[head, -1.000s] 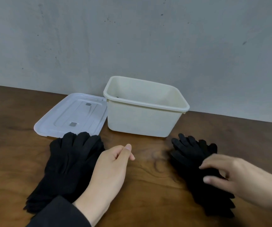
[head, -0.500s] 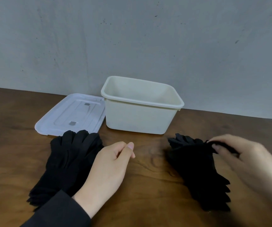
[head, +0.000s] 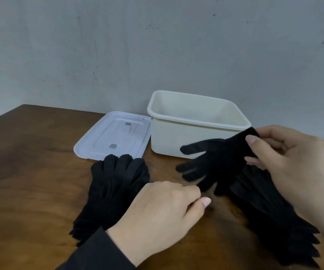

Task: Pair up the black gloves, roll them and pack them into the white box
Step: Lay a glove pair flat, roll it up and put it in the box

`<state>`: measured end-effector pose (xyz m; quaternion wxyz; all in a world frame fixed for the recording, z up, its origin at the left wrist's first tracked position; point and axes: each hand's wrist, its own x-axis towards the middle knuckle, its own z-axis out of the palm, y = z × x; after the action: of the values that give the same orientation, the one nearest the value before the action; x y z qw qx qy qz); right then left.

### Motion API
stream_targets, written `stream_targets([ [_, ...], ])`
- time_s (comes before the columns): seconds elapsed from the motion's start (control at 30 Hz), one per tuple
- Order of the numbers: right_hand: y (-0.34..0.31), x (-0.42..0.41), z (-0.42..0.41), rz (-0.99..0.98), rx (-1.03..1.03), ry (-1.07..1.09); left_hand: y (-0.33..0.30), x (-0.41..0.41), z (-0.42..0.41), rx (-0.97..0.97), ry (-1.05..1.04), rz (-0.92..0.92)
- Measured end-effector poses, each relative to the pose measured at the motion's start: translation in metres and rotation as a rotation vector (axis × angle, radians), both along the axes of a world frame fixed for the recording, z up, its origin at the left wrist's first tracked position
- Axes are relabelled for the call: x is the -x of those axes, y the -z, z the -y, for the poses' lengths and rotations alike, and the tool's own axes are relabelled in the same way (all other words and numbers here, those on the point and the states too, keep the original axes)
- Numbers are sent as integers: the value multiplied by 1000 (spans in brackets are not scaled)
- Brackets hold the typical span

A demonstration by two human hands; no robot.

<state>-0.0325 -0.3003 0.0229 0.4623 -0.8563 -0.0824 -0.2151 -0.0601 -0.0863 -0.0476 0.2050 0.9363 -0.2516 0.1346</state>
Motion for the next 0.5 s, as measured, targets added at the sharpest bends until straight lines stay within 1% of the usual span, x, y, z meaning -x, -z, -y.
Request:
stream_targets([
  [0.07,18,10,-8,125,96,19,-13,0,-10,-84,-61,-18],
  [0.1,32,16,-10,149,168,5,-19,-1,-17,-113,-106,-41],
  [0.17,67,23,-15,91,299,-82,-28,-7,-39,-141,-207,-137],
  [0.27,119,27,-17,-15,575,-192,-31,-14,-81,-186,-318,-429],
  [0.3,129,27,-16,-42,612,-231,-30,-14,-92,-197,-334,-509],
  [0.4,137,24,-12,-62,553,-262,-25,-7,-114,-207,-332,-654],
  [0.5,139,23,-11,-34,517,-253,-18,-1,-123,-244,-304,-630],
])
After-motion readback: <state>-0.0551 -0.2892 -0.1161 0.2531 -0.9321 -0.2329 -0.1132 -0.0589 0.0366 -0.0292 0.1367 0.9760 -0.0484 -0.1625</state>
